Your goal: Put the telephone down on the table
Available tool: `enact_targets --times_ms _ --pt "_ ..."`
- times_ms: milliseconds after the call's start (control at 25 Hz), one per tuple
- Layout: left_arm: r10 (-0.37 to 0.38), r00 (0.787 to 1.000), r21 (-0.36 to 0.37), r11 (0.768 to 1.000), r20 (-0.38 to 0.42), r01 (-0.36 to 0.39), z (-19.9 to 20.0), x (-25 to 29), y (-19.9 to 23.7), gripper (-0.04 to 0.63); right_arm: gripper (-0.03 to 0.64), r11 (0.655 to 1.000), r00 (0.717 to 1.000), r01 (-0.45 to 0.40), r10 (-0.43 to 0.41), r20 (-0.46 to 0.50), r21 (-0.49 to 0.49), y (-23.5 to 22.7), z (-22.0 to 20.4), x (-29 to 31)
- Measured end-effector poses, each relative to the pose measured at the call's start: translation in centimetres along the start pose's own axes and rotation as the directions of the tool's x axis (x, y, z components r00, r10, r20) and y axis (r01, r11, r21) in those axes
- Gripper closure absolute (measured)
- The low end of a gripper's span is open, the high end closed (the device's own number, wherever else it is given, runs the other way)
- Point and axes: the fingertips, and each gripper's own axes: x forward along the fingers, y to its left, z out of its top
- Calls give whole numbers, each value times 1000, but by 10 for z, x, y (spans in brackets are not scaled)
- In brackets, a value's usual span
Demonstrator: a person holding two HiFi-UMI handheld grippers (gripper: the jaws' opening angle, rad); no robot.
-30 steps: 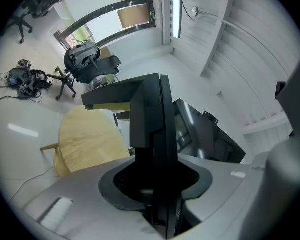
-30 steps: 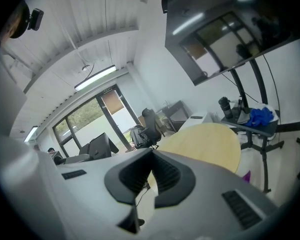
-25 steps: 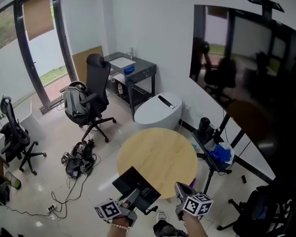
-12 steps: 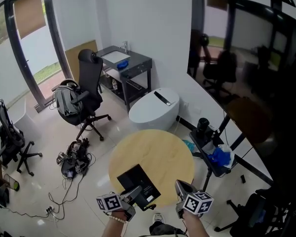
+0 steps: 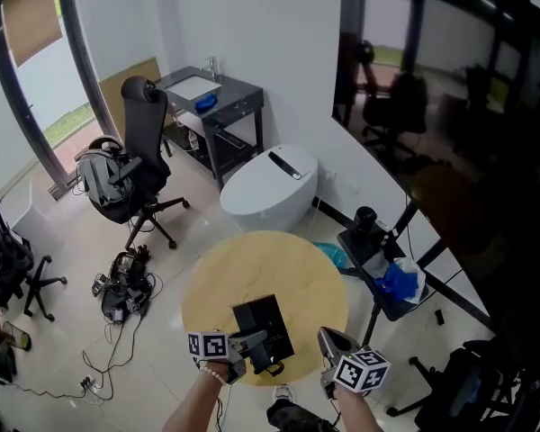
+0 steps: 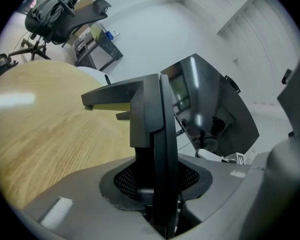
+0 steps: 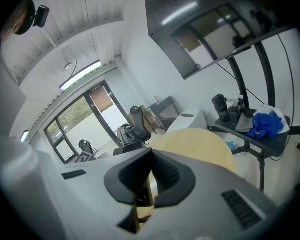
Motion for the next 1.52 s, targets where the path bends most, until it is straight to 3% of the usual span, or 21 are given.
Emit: enact_targets --times_ms 240,480,800,1080,1320,1520 --pt "2 998 -42 999 -64 -5 3 24 40 422 614 999 999 38 -38 -16 21 -18 -6 -3" --pt "33 986 -29 999 -163 -38 -1 40 65 422 614 998 998 60 -59 -33 32 -24 -13 0" --pt "27 971 -26 999 -239 -34 -12 55 83 422 614 995 996 87 -86 -32 45 -30 -14 -2" --pt "28 959 37 999 -281 -19 -19 59 91 422 614 992 993 112 -110 -43 57 -40 -23 -10" --pt "12 957 34 999 -289 -3 -19 57 95 422 614 991 992 118 -116 -42 58 -42 -22 -10" --pt "41 957 59 998 -288 -25 -19 56 98 414 614 992 993 112 -109 -42 59 -40 -21 -9"
